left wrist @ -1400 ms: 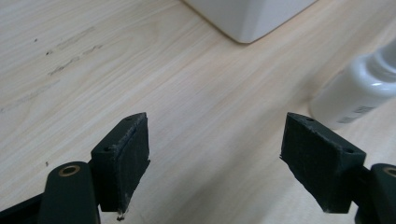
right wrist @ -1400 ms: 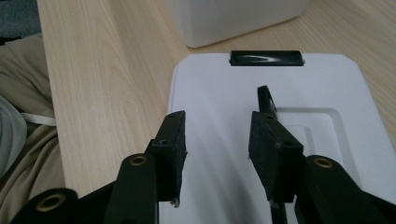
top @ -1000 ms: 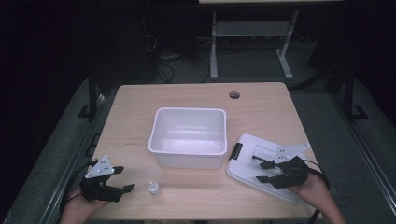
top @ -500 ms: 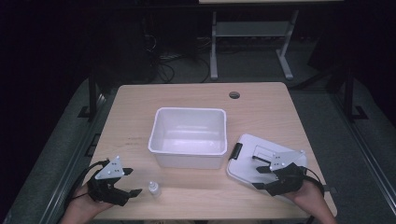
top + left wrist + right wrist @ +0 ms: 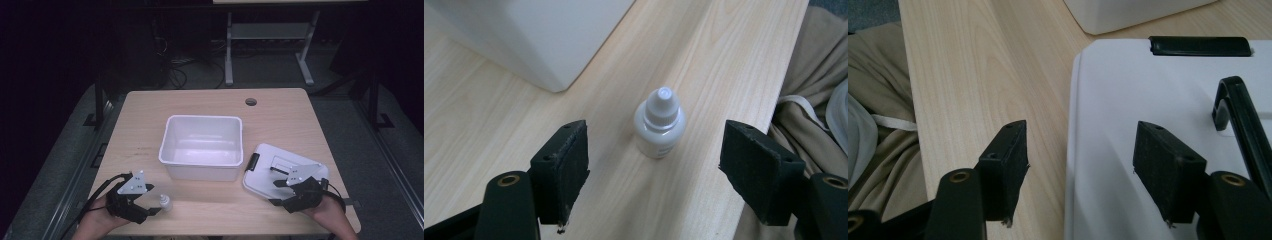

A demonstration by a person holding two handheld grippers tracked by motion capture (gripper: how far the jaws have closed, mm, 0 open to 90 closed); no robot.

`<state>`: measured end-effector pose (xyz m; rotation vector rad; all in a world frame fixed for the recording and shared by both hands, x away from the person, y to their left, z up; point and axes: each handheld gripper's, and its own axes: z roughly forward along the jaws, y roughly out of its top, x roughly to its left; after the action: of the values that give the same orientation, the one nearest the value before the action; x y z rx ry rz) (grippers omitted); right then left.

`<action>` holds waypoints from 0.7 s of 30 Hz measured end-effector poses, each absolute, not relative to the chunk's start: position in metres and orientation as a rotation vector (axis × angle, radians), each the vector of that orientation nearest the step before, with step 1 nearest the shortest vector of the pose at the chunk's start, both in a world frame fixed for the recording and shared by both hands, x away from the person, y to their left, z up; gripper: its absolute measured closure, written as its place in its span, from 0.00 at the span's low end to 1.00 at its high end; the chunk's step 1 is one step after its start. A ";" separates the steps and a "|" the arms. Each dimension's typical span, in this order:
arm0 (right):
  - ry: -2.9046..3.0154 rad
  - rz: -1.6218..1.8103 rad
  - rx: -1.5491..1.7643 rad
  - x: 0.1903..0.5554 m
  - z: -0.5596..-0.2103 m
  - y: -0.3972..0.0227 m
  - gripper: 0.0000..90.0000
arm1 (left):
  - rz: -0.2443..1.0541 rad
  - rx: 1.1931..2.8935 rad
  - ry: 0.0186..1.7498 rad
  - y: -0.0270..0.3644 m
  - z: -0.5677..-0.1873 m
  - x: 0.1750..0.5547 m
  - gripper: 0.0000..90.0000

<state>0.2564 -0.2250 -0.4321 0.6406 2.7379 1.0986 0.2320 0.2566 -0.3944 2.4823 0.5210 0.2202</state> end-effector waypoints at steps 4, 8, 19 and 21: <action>2.733 1.105 0.634 0.256 -0.431 -0.225 0.41 | 0.199 2.501 0.508 0.252 -0.398 0.235 0.33; 2.728 1.106 0.636 0.256 -0.430 -0.226 0.41 | 0.171 2.515 0.510 0.249 -0.403 0.239 0.35; 2.726 1.104 0.630 0.255 -0.431 -0.227 0.40 | 0.098 2.574 0.481 0.238 -0.409 0.249 0.41; 2.730 1.098 0.631 0.255 -0.432 -0.227 0.40 | 0.092 2.579 0.479 0.237 -0.410 0.250 0.43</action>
<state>0.2548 -0.2270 -0.4318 0.6315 2.7304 1.0980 0.2499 0.2366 -0.4100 2.5786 0.4787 0.0921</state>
